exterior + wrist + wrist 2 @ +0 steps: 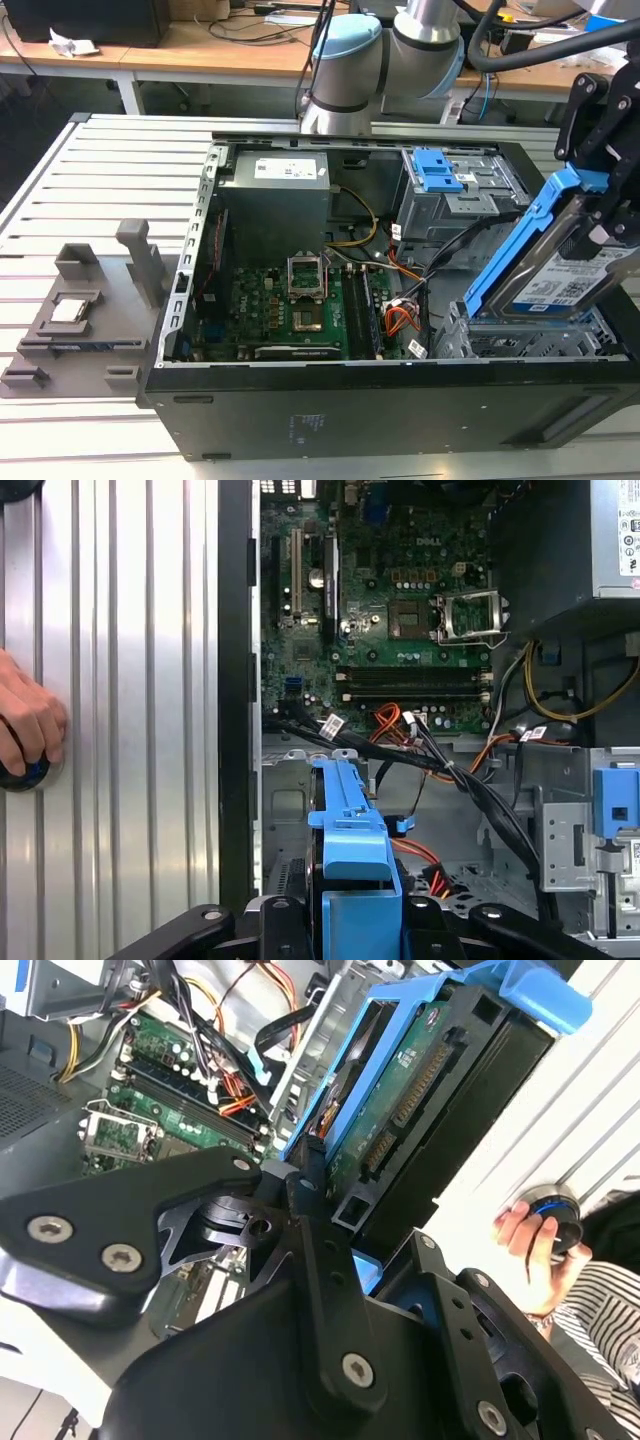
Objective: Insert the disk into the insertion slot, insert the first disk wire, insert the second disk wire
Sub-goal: 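Insert the disk into the insertion slot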
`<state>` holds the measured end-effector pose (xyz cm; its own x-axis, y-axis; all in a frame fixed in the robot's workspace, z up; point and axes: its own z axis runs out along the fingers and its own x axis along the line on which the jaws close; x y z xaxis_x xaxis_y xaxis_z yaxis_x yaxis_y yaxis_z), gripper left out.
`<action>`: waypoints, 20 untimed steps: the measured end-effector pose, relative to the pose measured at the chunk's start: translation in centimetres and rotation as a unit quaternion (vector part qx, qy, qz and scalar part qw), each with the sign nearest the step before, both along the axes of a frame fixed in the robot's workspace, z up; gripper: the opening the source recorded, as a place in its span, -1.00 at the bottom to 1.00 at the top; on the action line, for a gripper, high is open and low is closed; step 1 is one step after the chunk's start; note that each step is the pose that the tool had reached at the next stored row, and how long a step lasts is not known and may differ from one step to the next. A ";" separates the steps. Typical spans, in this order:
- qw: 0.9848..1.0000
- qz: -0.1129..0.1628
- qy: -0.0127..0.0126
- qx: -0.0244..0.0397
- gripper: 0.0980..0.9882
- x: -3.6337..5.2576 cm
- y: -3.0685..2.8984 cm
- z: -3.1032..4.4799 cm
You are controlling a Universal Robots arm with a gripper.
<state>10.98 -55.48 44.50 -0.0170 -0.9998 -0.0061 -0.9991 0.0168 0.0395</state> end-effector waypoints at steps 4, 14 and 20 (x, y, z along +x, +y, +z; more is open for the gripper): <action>1.000 0.003 0.000 0.000 -0.40 0.21 0.31 -0.36; 1.000 0.004 0.000 0.000 -0.40 0.24 0.40 -1.37; 1.000 0.004 0.000 0.000 -0.40 0.24 0.40 -2.20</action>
<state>11.22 -55.08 42.30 -0.0096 -0.9999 -0.0064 -0.9992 0.0093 0.0395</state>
